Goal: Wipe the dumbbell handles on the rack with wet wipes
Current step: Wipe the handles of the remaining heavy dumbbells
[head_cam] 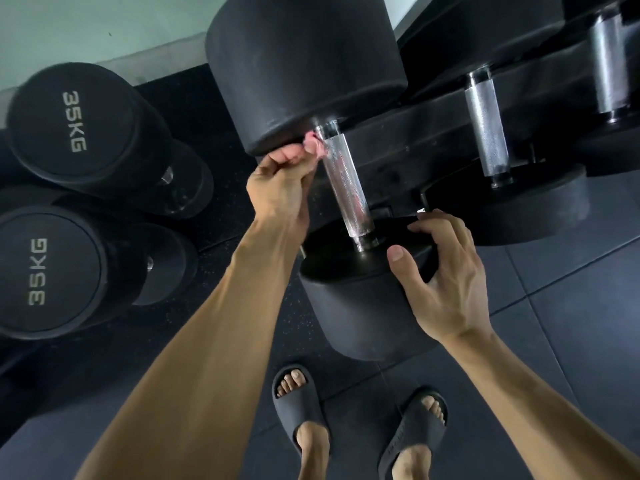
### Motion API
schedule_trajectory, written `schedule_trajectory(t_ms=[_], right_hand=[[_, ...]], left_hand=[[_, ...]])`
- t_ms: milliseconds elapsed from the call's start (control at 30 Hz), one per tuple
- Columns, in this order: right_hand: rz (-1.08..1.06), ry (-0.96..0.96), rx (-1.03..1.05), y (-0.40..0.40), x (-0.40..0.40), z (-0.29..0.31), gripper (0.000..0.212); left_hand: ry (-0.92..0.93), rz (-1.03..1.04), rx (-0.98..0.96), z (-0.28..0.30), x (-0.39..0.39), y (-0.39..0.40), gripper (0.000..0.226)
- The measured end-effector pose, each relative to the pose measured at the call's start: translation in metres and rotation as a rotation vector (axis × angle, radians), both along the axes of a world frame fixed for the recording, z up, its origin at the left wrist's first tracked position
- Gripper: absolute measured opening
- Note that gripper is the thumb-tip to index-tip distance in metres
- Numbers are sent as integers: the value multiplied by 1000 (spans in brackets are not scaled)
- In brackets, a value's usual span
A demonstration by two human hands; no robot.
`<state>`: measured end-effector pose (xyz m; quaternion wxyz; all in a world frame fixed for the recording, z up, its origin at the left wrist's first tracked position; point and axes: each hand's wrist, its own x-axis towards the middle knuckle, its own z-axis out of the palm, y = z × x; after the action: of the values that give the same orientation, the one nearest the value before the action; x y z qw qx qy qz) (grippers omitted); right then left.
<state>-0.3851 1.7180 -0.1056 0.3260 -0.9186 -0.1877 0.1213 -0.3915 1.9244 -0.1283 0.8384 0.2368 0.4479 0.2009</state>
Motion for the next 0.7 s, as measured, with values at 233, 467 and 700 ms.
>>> schedule_trajectory(t_ms=[233, 467, 700], right_hand=[[7, -18, 13, 0, 0, -1, 61], [5, -35, 26, 0, 0, -2, 61], [8, -26, 5, 0, 1, -2, 62]], left_hand=[[89, -158, 119, -2, -18, -6, 29], [182, -238, 213, 3, -32, -23, 25], [226, -99, 265, 7, -2, -6, 26]])
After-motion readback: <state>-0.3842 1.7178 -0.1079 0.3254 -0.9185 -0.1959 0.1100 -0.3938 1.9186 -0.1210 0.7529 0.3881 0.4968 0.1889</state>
